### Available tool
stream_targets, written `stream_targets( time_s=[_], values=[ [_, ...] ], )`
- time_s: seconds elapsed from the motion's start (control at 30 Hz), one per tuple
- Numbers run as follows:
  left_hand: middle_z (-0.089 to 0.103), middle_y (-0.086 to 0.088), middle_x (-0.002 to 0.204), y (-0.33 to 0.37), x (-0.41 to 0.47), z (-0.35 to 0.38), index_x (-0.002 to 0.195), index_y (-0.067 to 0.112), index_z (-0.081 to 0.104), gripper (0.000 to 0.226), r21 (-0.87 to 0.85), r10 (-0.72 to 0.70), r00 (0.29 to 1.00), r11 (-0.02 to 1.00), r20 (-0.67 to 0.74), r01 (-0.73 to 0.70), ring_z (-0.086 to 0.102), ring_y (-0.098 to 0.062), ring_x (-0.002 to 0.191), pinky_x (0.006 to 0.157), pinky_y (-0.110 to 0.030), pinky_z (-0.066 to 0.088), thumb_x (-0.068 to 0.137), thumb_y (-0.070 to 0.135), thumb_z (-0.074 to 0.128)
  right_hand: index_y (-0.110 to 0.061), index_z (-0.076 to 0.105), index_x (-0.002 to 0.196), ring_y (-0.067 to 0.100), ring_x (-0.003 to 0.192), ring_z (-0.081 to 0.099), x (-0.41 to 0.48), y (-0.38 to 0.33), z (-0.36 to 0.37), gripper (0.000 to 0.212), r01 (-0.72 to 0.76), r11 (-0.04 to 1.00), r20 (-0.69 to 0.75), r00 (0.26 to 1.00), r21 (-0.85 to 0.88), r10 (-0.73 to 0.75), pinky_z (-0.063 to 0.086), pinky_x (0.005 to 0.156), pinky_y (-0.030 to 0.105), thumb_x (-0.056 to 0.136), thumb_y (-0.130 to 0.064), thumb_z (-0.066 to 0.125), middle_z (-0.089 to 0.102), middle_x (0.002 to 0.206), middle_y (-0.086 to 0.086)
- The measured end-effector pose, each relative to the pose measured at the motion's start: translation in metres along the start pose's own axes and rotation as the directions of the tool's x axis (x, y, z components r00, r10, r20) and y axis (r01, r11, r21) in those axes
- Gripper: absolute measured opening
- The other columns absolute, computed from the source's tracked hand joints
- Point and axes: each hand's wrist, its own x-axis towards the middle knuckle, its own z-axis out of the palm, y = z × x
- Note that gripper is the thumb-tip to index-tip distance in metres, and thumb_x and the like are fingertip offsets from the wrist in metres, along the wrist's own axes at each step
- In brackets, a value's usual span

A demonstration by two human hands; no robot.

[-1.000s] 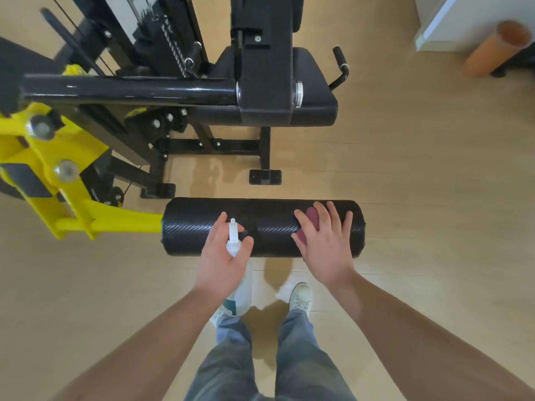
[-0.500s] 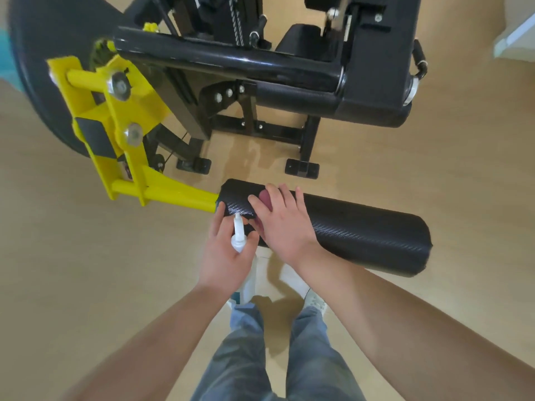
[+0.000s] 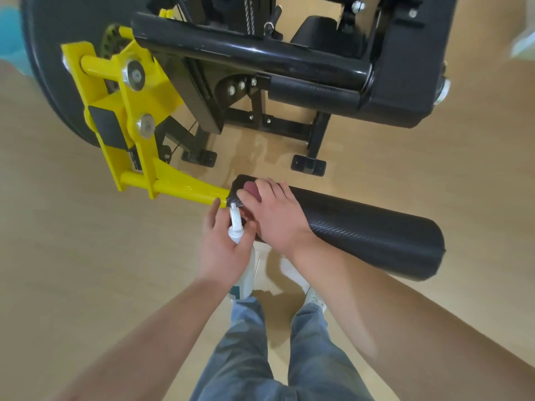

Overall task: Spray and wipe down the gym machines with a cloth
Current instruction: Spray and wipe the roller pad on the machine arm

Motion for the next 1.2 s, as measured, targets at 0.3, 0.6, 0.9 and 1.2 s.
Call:
stream_targets(
  time_s=[0.3, 0.6, 0.9, 1.2],
  values=[
    [0.064, 0.007, 0.099, 0.034, -0.004, 0.046, 0.100, 0.035, 0.055, 0.018, 0.036, 0.053, 0.991, 0.998, 0.126, -0.058, 0.064, -0.017, 0.095, 0.083, -0.040, 0.053, 0.089, 0.049, 0.056, -0.021, 0.062, 0.119, 0.035, 0.111, 0.060, -0.083, 0.071, -0.015, 0.026, -0.223, 0.974, -0.053, 0.973, 0.038, 0.224, 0.040, 0.113, 0.055, 0.100, -0.037, 0.055, 0.057, 0.117, 0.013],
    [0.068, 0.013, 0.094, 0.082, -0.023, 0.105, 0.097, 0.044, 0.051, 0.017, 0.043, 0.067, 0.952, 0.996, 0.298, -0.084, 0.070, -0.014, 0.089, 0.082, -0.044, 0.057, 0.087, 0.057, 0.050, -0.018, 0.066, 0.111, 0.030, 0.097, 0.060, -0.176, 0.156, -0.035, 0.021, -0.399, 0.915, -0.107, 0.909, 0.051, 0.403, 0.044, 0.104, 0.047, 0.102, -0.031, 0.052, 0.062, 0.111, 0.010],
    [0.070, 0.011, 0.093, 0.101, -0.037, 0.134, 0.100, 0.045, 0.051, 0.014, 0.067, 0.014, 0.931, 0.997, 0.365, -0.041, 0.071, -0.013, 0.089, 0.082, -0.040, 0.058, 0.091, 0.055, 0.051, -0.010, 0.066, 0.102, 0.041, 0.095, 0.060, -0.234, 0.195, -0.051, 0.018, -0.612, 0.791, -0.113, 0.787, -0.012, 0.607, 0.054, 0.075, 0.045, 0.097, -0.026, 0.060, 0.058, 0.104, 0.016],
    [0.072, 0.011, 0.081, 0.095, -0.042, 0.113, 0.103, 0.038, 0.057, 0.009, 0.147, -0.080, 0.906, 0.989, 0.416, 0.020, 0.072, -0.010, 0.085, 0.064, -0.024, 0.045, 0.099, 0.046, 0.055, -0.012, 0.063, 0.124, 0.039, 0.106, 0.055, -0.207, 0.170, -0.063, 0.027, -0.531, 0.840, 0.038, 0.847, 0.107, 0.531, 0.043, 0.098, 0.042, 0.104, -0.027, 0.052, 0.058, 0.117, 0.015]
  ],
)
